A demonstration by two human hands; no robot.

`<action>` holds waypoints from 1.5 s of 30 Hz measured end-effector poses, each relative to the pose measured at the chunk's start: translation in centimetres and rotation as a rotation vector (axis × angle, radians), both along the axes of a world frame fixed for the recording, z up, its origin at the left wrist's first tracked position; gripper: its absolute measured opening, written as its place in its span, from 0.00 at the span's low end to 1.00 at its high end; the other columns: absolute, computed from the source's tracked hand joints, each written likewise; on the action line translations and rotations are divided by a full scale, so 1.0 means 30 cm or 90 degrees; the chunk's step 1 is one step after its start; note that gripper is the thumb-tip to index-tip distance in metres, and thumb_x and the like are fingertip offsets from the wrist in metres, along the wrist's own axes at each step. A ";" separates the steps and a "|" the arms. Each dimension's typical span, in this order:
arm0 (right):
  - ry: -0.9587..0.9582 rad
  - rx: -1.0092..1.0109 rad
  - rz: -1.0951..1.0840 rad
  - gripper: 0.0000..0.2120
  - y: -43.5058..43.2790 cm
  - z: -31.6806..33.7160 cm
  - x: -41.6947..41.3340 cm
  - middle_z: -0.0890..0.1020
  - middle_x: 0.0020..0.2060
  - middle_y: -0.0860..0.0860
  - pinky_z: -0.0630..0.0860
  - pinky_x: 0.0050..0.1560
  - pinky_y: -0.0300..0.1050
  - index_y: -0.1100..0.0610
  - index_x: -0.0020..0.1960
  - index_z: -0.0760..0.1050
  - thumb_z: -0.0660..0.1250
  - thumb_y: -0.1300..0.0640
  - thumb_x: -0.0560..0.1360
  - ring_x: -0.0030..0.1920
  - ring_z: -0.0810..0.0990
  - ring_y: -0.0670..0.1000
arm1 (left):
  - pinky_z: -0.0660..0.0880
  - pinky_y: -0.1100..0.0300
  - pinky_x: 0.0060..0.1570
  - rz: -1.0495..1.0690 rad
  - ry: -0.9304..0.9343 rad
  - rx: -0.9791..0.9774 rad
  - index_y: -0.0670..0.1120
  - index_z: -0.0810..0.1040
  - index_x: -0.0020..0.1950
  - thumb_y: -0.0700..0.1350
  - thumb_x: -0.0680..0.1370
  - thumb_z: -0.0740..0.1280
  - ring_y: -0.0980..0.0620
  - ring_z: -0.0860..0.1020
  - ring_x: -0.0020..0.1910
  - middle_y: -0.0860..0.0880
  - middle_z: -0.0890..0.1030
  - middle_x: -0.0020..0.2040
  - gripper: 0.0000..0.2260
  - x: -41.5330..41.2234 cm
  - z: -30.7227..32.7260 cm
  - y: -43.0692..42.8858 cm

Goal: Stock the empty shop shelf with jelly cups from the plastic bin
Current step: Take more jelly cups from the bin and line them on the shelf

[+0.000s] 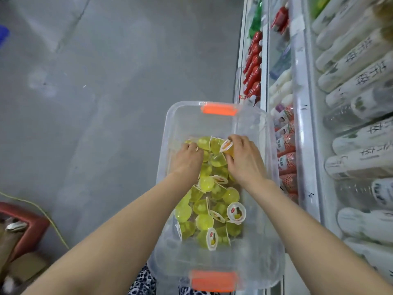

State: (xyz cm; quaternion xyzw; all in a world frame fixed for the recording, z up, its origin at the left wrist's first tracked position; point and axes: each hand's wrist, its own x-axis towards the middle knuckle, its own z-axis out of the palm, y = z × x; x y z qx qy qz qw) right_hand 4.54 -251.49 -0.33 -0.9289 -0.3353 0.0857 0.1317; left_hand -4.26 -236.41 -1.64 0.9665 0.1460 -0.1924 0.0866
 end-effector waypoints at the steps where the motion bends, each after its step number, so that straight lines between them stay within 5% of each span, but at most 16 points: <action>1: 0.009 0.004 0.004 0.19 0.003 -0.008 0.004 0.76 0.56 0.58 0.74 0.54 0.55 0.58 0.63 0.69 0.67 0.58 0.74 0.52 0.76 0.61 | 0.71 0.51 0.62 0.005 0.040 0.012 0.43 0.67 0.70 0.37 0.74 0.67 0.41 0.65 0.66 0.43 0.68 0.67 0.24 0.008 -0.031 -0.001; 10: 0.042 0.008 0.020 0.20 0.004 -0.055 0.006 0.75 0.58 0.57 0.75 0.54 0.53 0.58 0.65 0.67 0.67 0.56 0.75 0.55 0.76 0.58 | 0.71 0.54 0.57 0.039 0.068 0.023 0.44 0.71 0.67 0.36 0.76 0.67 0.42 0.66 0.65 0.43 0.67 0.66 0.20 0.052 -0.100 0.004; 15: 0.058 0.022 -0.011 0.18 0.006 -0.042 0.010 0.76 0.56 0.56 0.75 0.52 0.51 0.57 0.63 0.67 0.67 0.54 0.76 0.55 0.77 0.57 | 0.66 0.52 0.65 -0.007 0.056 0.011 0.47 0.67 0.67 0.37 0.72 0.72 0.41 0.66 0.66 0.42 0.66 0.68 0.26 0.035 -0.096 0.006; 20: 0.086 0.054 -0.050 0.18 0.003 -0.008 0.008 0.74 0.57 0.57 0.73 0.51 0.50 0.58 0.63 0.67 0.66 0.55 0.76 0.52 0.78 0.59 | 0.69 0.44 0.61 0.025 0.002 -0.112 0.45 0.66 0.65 0.41 0.79 0.66 0.39 0.68 0.66 0.43 0.71 0.66 0.17 0.024 -0.082 -0.010; 25: 0.092 0.079 -0.045 0.19 -0.014 0.035 -0.012 0.72 0.58 0.56 0.74 0.51 0.50 0.57 0.65 0.66 0.65 0.55 0.77 0.52 0.78 0.57 | 0.70 0.53 0.55 -0.021 0.040 -0.117 0.50 0.66 0.69 0.34 0.73 0.70 0.42 0.71 0.59 0.43 0.73 0.60 0.28 0.016 -0.067 0.000; 31: 0.049 0.110 -0.098 0.20 -0.075 0.108 -0.090 0.74 0.60 0.55 0.72 0.53 0.48 0.58 0.65 0.67 0.67 0.54 0.77 0.55 0.77 0.56 | 0.71 0.51 0.58 -0.072 0.016 -0.107 0.51 0.66 0.69 0.46 0.73 0.69 0.40 0.74 0.57 0.44 0.71 0.62 0.26 0.010 -0.001 -0.043; 35: -0.010 0.150 -0.186 0.20 -0.128 0.190 -0.192 0.76 0.59 0.53 0.70 0.56 0.46 0.57 0.64 0.69 0.69 0.53 0.75 0.58 0.75 0.54 | 0.70 0.53 0.45 -0.071 -0.065 -0.202 0.46 0.67 0.66 0.43 0.71 0.71 0.40 0.76 0.53 0.44 0.70 0.61 0.26 -0.027 0.107 -0.069; 45: -0.148 0.263 -0.431 0.17 -0.245 0.398 -0.592 0.79 0.52 0.48 0.69 0.50 0.44 0.54 0.59 0.72 0.71 0.52 0.72 0.50 0.77 0.53 | 0.69 0.56 0.50 -0.276 -0.279 -0.335 0.45 0.72 0.65 0.46 0.71 0.73 0.42 0.76 0.58 0.45 0.77 0.60 0.24 -0.237 0.331 -0.056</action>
